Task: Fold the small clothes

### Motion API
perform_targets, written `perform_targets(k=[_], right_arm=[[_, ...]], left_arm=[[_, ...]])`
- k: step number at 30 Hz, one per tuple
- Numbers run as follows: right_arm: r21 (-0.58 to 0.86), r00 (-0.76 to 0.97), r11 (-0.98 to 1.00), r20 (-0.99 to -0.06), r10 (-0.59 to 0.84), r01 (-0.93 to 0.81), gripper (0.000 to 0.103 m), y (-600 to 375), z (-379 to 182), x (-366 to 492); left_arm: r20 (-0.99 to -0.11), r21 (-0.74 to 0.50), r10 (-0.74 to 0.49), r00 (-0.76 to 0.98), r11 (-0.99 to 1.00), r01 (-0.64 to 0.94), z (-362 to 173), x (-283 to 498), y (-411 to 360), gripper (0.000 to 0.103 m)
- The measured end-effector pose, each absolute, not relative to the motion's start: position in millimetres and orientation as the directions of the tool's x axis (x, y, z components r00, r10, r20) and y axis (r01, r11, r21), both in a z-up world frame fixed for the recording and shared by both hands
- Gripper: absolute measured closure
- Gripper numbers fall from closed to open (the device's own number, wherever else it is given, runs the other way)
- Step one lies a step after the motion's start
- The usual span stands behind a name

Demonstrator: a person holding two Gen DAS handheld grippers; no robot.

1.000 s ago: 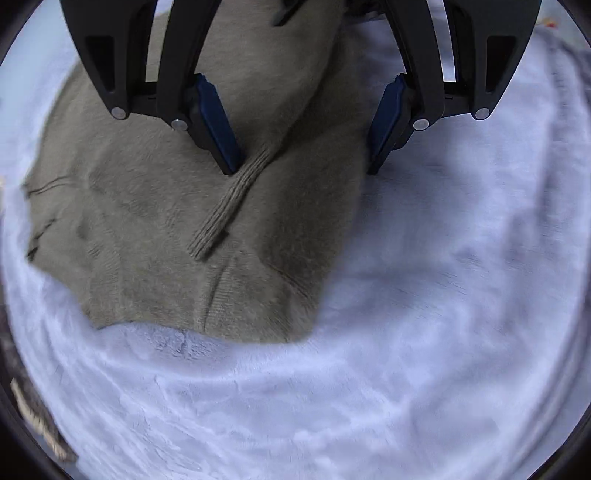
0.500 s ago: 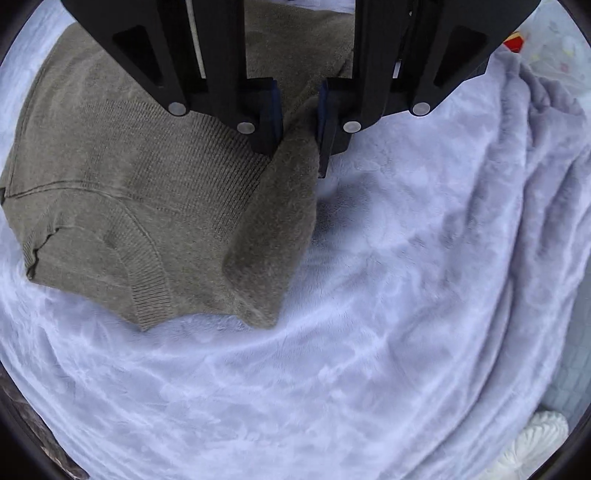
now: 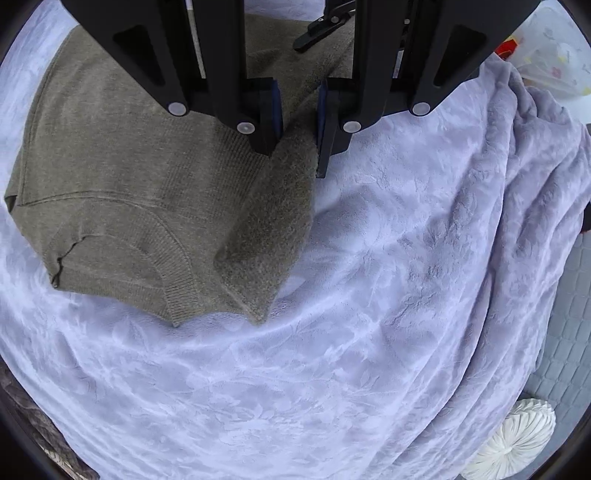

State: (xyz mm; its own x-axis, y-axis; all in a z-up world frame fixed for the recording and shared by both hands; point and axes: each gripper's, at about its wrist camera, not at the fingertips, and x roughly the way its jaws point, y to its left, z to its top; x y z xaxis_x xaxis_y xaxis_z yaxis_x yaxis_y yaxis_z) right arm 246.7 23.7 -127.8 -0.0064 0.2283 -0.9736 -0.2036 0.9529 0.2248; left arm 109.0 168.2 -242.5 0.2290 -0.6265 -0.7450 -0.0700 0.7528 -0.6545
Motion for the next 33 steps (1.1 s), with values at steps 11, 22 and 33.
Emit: perform_targets(k=[11, 22, 33], right_arm=[[0.284, -0.041, 0.909, -0.958, 0.285, -0.306, 0.087, -9.2, -96.5, 259.6], [0.371, -0.013, 0.868, -0.921, 0.389, -0.331, 0.088, -67.3, -70.8, 261.0], [0.500, -0.044, 0.822, -0.860, 0.508, -0.272, 0.088, -135.2, -70.2, 274.0]], left_arm=[[-0.844, -0.493, -0.486, 0.229, 0.870, 0.029, -167.0, 113.6, 142.2, 0.089], [-0.925, -0.320, -0.321, 0.205, 0.947, 0.038, -133.6, 117.3, 80.8, 0.089], [-0.955, -0.220, -0.233, 0.183, 0.972, 0.086, -118.9, 130.1, 23.3, 0.089]])
